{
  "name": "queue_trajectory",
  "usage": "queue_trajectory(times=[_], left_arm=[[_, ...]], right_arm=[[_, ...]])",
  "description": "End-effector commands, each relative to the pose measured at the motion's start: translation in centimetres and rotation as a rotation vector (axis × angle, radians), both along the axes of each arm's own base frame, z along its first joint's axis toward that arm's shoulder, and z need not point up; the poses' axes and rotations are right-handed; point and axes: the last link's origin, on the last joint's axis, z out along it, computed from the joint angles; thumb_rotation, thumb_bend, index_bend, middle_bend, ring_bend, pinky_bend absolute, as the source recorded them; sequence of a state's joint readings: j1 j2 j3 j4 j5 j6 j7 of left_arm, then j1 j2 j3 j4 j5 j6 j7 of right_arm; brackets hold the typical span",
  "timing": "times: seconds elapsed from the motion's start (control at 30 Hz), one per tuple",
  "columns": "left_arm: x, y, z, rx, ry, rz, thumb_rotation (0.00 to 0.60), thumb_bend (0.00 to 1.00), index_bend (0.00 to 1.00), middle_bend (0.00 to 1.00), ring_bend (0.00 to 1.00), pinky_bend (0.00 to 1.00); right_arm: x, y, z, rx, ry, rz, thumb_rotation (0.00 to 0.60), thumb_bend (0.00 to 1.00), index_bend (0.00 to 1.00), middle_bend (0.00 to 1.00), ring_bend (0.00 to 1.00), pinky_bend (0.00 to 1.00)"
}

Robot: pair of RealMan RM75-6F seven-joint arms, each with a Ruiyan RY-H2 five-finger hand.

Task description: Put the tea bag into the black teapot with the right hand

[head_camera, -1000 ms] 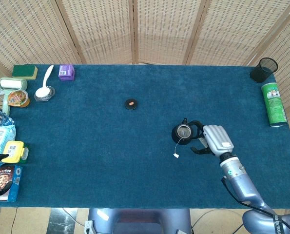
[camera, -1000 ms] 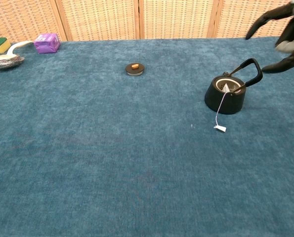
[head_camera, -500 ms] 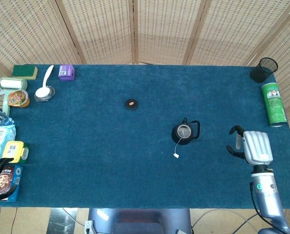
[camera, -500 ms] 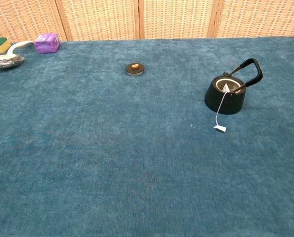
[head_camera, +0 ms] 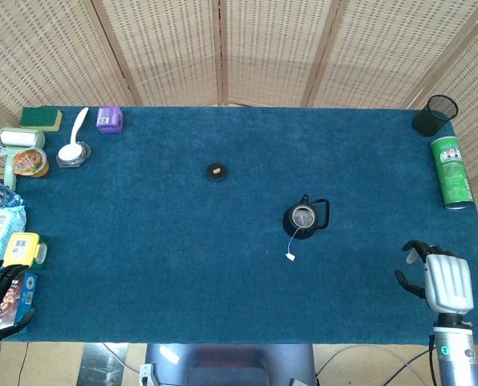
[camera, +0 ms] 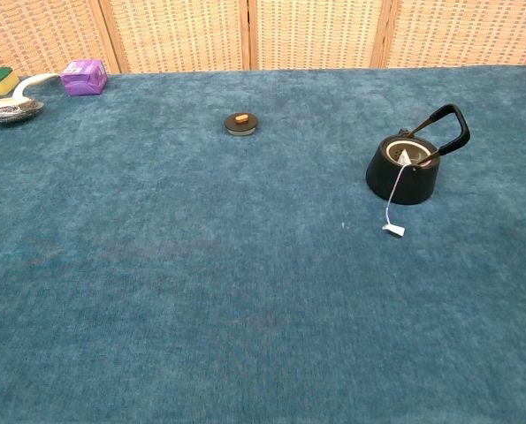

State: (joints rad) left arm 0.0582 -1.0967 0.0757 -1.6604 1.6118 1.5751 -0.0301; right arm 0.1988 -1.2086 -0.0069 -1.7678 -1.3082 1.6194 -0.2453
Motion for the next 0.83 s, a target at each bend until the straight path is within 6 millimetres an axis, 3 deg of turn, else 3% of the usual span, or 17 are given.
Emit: queue_trajectory(times=[0.03, 0.2, 0.83], left_arm=[[0.2, -0.4, -0.2, -0.009, -0.006, -0.007, 0.600, 0.29, 0.18, 0.19, 0.08, 0.13], [0.7, -0.3, -0.4, -0.016, -0.018, -0.029, 0.600, 0.29, 0.18, 0.19, 0.08, 0.13], [2.0, 1.4, -0.9, -0.040, -0.023, -0.067, 0.600, 0.29, 0.18, 0.19, 0.08, 0.13]], right_arm=[[-0.7, 1.6, -0.2, -0.001, -0.010, -0.025, 0.600, 0.29, 0.41, 0.52, 0.51, 0.53], [-1.3, 2.6, 0.1, -0.018, -0.018, -0.049, 0.600, 0.29, 0.41, 0.52, 0.51, 0.52], [-1.9, 2.6, 0.0, -0.025, -0.060, -0.051, 0.600, 0.30, 0.41, 0.51, 0.51, 0.50]])
